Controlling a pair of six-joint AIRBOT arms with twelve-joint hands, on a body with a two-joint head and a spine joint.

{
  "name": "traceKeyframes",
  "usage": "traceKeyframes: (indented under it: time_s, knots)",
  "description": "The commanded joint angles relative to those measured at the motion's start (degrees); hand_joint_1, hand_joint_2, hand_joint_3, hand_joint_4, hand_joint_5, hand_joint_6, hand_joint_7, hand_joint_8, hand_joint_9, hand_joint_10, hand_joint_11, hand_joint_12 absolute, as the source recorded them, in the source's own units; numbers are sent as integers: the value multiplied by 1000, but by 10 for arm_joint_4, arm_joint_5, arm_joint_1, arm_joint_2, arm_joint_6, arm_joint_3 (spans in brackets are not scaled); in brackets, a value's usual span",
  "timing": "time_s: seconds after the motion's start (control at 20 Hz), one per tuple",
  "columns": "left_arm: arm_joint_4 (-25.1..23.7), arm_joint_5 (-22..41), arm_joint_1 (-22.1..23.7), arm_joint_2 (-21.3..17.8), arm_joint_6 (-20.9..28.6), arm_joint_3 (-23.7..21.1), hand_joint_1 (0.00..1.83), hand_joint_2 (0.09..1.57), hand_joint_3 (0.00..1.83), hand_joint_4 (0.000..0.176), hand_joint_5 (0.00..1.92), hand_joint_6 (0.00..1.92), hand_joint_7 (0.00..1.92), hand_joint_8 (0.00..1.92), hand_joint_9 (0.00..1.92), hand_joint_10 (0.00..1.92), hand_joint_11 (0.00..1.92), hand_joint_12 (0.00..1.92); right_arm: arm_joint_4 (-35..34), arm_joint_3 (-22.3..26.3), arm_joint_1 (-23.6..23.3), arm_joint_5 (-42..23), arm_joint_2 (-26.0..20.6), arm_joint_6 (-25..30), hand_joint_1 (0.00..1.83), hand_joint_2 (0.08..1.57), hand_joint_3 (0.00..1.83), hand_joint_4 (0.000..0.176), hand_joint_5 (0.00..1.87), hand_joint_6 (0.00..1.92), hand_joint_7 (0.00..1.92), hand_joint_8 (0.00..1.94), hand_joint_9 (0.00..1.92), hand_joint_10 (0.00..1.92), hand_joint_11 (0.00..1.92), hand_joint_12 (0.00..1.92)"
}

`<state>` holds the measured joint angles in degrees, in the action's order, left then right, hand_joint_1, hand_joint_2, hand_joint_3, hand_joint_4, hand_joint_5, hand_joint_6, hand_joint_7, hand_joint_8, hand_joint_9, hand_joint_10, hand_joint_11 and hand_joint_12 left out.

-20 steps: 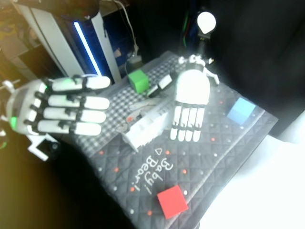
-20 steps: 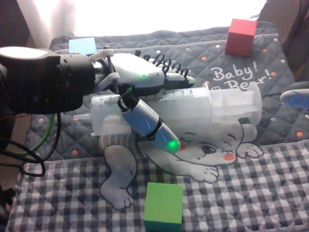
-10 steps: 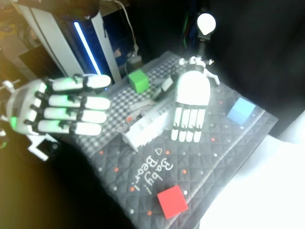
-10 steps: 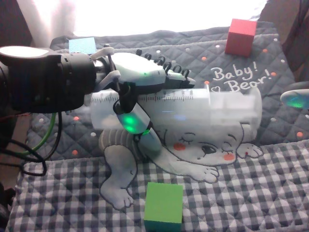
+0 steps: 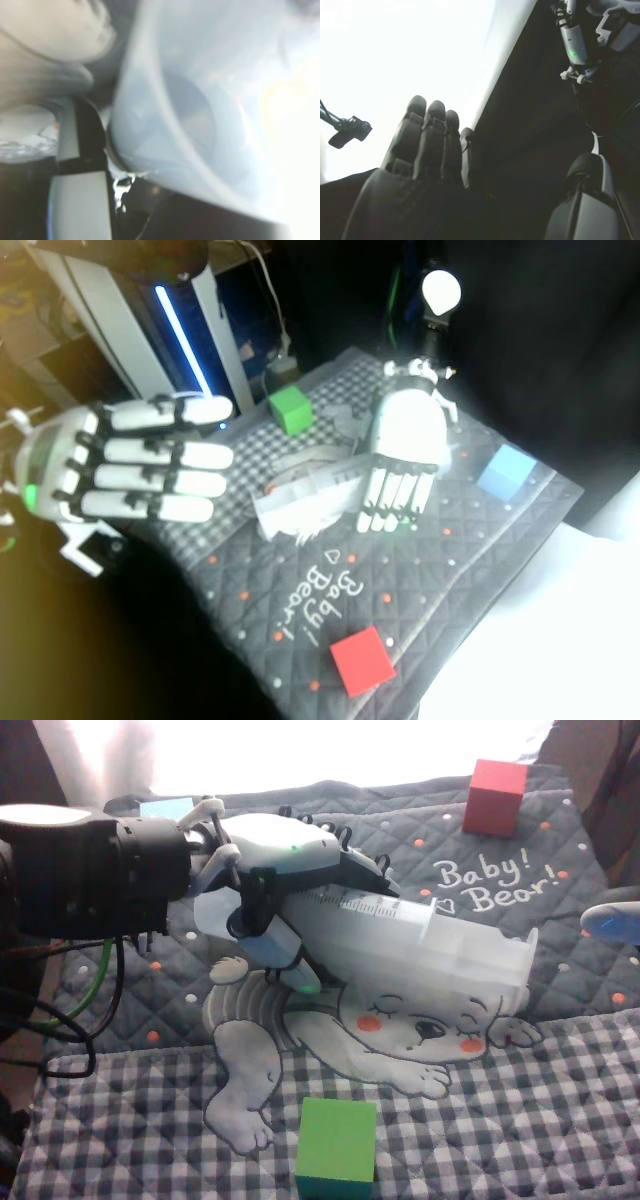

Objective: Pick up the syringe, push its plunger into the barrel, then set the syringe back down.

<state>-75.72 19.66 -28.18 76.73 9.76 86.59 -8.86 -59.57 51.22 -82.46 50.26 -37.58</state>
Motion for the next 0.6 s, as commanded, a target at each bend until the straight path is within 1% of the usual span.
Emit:
traceKeyframes:
  time_s: [0.0, 0.05, 0.1, 0.15, 0.2, 0.25, 0.3, 0.35, 0.4, 0.45, 0.5, 0.55]
  knots:
    - [16, 8, 2, 1, -1, 7, 1678, 1160, 0, 0, 820, 31, 828, 4, 690, 1045, 609, 1599, -6, -3, -10, -71, -2, 4, 519, 749, 14, 91, 133, 7, 223, 2, 249, 2, 171, 47]
    - [28, 10, 2, 1, -1, 12, 1769, 1199, 3, 0, 907, 58, 876, 14, 512, 1482, 567, 1883, -6, -3, -10, -71, -2, 5, 643, 665, 0, 118, 132, 4, 220, 0, 237, 0, 182, 49]
    - [49, 15, 1, 2, -1, 19, 1772, 1203, 3, 0, 916, 61, 883, 16, 502, 1502, 562, 1898, -6, -2, -10, -71, -2, 6, 650, 660, 0, 120, 132, 3, 220, 0, 234, 0, 182, 49]
    - [62, 18, -1, 2, -1, 25, 1653, 1134, 2, 0, 1169, 125, 991, 623, 738, 1392, 657, 1794, -6, -2, -10, -71, -2, 6, 686, 657, 0, 100, 108, 0, 211, 0, 225, 0, 184, 49]
    - [73, 21, -2, 3, -1, 31, 1527, 1118, 3, 0, 1282, 135, 1007, 855, 793, 1461, 789, 1814, -6, -2, -10, -71, -2, 6, 706, 649, 0, 102, 101, 0, 205, 0, 221, 0, 185, 49]
    - [76, 21, -3, 5, -1, 34, 1411, 1125, 3, 0, 1196, 307, 962, 1136, 791, 1551, 827, 1900, -6, -2, -10, -71, -2, 6, 730, 654, 0, 92, 96, 0, 186, 0, 193, 0, 176, 44]
    - [78, 21, -4, 6, 0, 36, 1388, 1129, 3, 0, 1074, 589, 957, 1189, 803, 1511, 701, 1782, -6, -2, -10, -71, -2, 6, 681, 671, 0, 93, 92, 0, 188, 2, 198, 4, 191, 50]
    - [84, 21, -6, 7, 0, 39, 1384, 1125, 1, 0, 1053, 694, 962, 1172, 815, 1472, 689, 1763, -6, -2, -10, -71, -2, 6, 635, 679, 0, 93, 96, 2, 198, 6, 214, 10, 206, 56]
    - [85, 21, -6, 7, 0, 39, 1373, 928, 518, 0, 975, 899, 866, 1440, 752, 1679, 767, 1889, -6, -2, -10, -71, -2, 6, 605, 718, 12, 105, 106, 5, 211, 10, 234, 16, 217, 60]
    - [93, 22, -6, 7, 0, 41, 1373, 834, 761, 0, 942, 1035, 834, 1573, 743, 1777, 793, 1915, -6, -3, -10, -71, -2, 6, 612, 731, 17, 105, 112, 7, 212, 8, 240, 16, 217, 59]
    - [103, 26, -6, 7, 0, 44, 1643, 563, 1163, 0, 1067, 1078, 970, 1492, 921, 1700, 830, 1920, -6, -3, -10, -71, -2, 7, 639, 687, 0, 109, 104, 3, 194, 1, 230, 10, 212, 56]
    - [111, 28, -4, 7, 0, 46, 1585, 526, 1359, 0, 1100, 1106, 940, 1626, 972, 1869, 1061, 1921, -6, -2, -10, -71, -2, 7, 656, 670, 0, 114, 113, 6, 201, 5, 237, 11, 209, 54]
